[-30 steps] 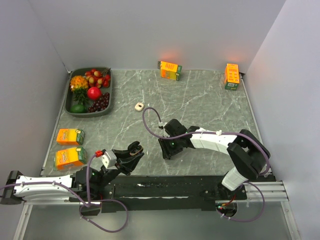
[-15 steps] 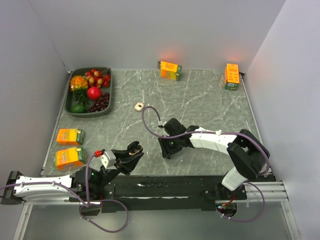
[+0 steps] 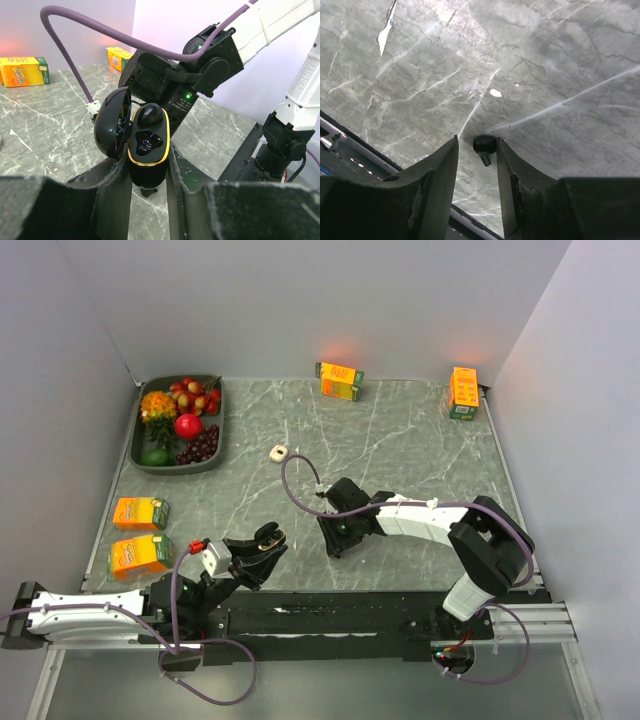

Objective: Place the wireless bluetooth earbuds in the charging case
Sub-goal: Pick up the earbud from the center of the board, then place the earbud in the charging case, then close the charging case.

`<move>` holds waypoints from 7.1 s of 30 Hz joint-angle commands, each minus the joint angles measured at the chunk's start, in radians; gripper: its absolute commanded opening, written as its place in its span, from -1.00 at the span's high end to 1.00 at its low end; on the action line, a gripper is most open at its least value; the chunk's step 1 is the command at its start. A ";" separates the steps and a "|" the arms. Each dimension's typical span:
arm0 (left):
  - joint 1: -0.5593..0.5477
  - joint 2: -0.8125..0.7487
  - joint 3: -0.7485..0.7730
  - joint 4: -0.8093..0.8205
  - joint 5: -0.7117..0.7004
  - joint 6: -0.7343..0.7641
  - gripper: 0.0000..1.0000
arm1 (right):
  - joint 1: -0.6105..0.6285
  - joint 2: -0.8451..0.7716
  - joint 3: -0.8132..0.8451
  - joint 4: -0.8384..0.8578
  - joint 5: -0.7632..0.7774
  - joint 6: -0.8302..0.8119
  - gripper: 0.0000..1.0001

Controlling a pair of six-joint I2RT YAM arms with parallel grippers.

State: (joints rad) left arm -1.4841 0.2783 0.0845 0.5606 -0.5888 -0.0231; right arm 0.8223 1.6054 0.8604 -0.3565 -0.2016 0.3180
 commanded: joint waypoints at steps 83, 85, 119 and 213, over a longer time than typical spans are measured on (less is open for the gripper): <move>0.102 0.160 0.021 0.312 -0.013 -0.046 0.98 | 0.471 -0.464 0.106 0.788 0.245 -0.172 1.00; 0.102 0.162 0.021 0.314 -0.011 -0.047 0.98 | 0.475 -0.450 0.111 0.791 0.238 -0.175 1.00; 0.102 0.099 0.043 0.263 0.024 -0.058 0.98 | 0.532 -0.355 0.086 0.809 0.412 -0.283 1.00; 0.102 0.191 0.077 0.186 0.066 -0.060 0.98 | 0.399 -0.198 0.695 -0.119 0.393 -0.250 0.42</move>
State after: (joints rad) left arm -1.3815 0.4538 0.1196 0.7277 -0.5507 -0.0738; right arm 1.2598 1.3041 1.4212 -0.2386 0.2935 0.0479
